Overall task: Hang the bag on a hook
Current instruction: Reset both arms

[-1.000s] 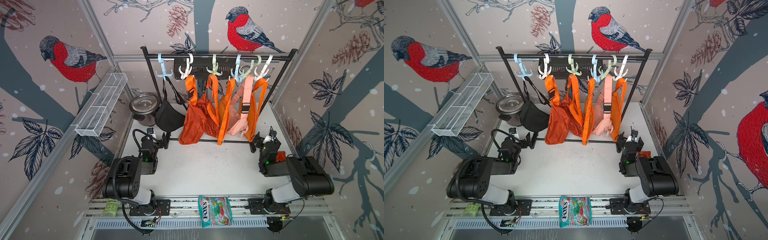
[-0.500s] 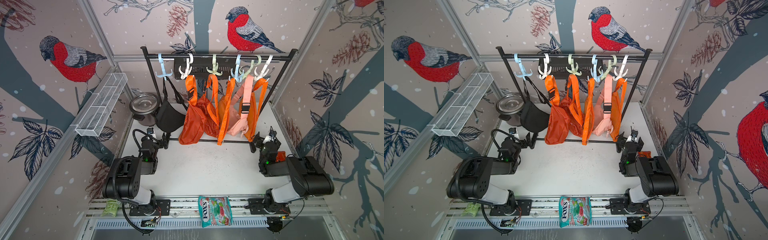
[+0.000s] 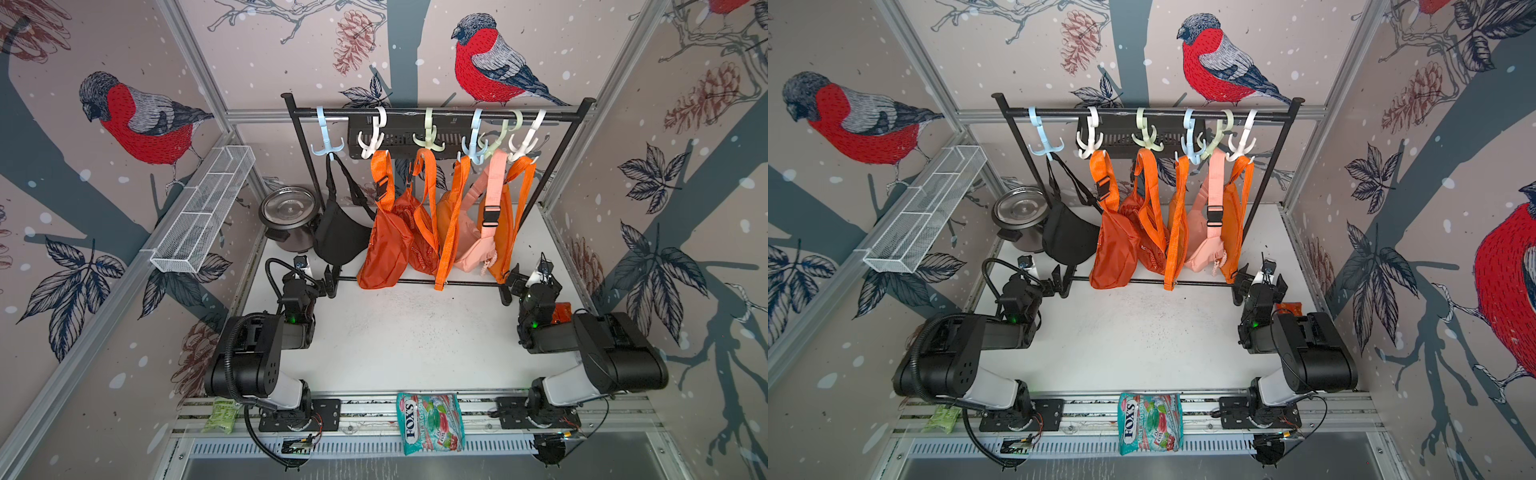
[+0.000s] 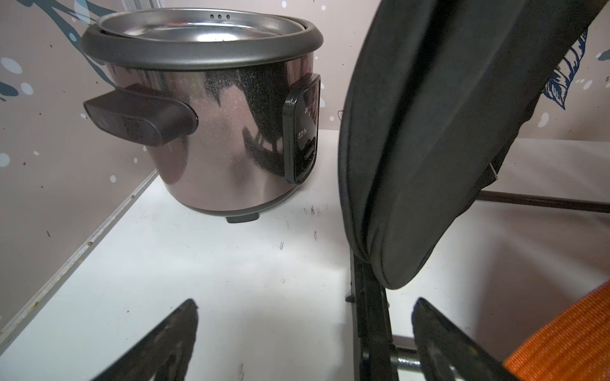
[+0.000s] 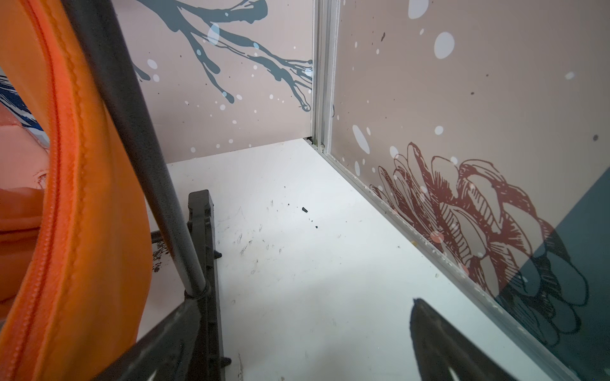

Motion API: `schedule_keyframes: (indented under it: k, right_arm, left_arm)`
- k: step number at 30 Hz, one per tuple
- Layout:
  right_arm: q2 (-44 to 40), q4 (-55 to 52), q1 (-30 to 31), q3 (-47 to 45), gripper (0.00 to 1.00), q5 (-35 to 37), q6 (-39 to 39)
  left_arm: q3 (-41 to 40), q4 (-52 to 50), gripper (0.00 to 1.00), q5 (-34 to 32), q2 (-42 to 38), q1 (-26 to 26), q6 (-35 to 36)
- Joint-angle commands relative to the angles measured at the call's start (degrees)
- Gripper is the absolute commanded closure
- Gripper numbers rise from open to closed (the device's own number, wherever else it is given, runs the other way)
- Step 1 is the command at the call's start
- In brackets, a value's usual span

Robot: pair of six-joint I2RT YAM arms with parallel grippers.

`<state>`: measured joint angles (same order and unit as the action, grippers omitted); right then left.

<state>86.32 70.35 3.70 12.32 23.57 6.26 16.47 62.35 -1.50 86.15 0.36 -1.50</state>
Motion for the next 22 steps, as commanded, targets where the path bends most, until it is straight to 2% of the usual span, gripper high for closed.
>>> schedule_keyframes:
  k: [1, 22]
  right_arm:
    - [-0.10, 1.01, 0.06, -0.01, 0.01, -0.16, 0.75]
    - [-0.06, 0.98, 0.11, 0.03, 0.01, -0.24, 0.53]
  left_arm:
    - [0.14, 0.67, 0.01, 0.18, -0.18, -0.09, 0.37]
    - [0.16, 0.67, 0.01, 0.01, -0.19, -0.19, 0.43]
